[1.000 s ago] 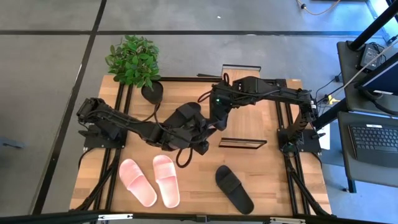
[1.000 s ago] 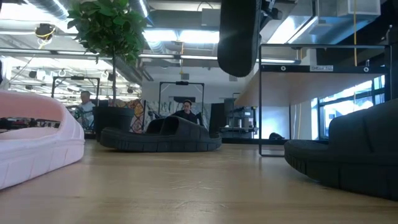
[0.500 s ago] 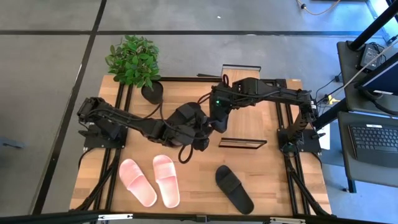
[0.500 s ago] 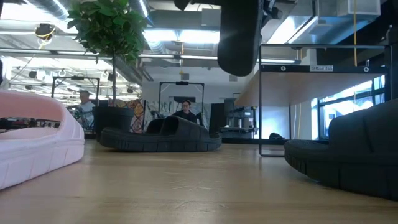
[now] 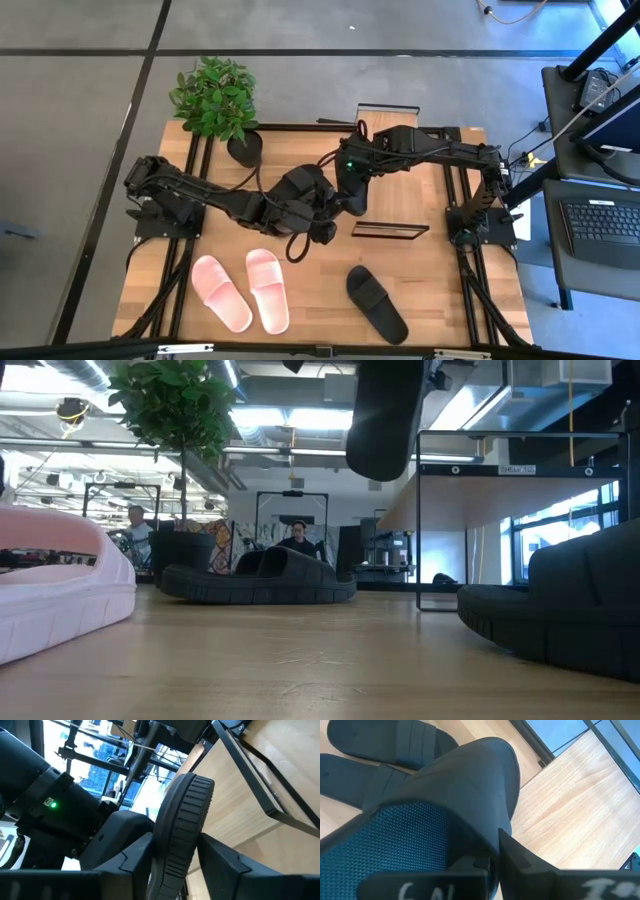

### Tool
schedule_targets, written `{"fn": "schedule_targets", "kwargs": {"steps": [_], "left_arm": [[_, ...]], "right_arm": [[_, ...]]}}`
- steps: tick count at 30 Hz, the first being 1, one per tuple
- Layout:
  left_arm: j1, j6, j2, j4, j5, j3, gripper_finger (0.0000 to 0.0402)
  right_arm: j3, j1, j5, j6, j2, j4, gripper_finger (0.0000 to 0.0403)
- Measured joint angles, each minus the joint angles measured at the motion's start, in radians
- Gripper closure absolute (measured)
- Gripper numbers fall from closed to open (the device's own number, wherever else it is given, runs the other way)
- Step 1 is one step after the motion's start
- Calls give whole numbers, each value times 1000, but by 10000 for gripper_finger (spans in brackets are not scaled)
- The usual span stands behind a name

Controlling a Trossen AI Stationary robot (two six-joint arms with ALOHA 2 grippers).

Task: Pick and place slides into the shelf
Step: Put the black slide on the shelf

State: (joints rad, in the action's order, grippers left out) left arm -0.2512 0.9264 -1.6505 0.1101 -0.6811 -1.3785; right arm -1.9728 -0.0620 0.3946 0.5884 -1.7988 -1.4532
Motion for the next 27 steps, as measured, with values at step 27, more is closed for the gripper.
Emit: {"fn": "schedule_targets", "kwargs": {"steps": [27], "left_arm": [[-17,16,23,-7,-26,0,344]], "right_arm": [[-187,15,0,-149,31,-118,331]]}}
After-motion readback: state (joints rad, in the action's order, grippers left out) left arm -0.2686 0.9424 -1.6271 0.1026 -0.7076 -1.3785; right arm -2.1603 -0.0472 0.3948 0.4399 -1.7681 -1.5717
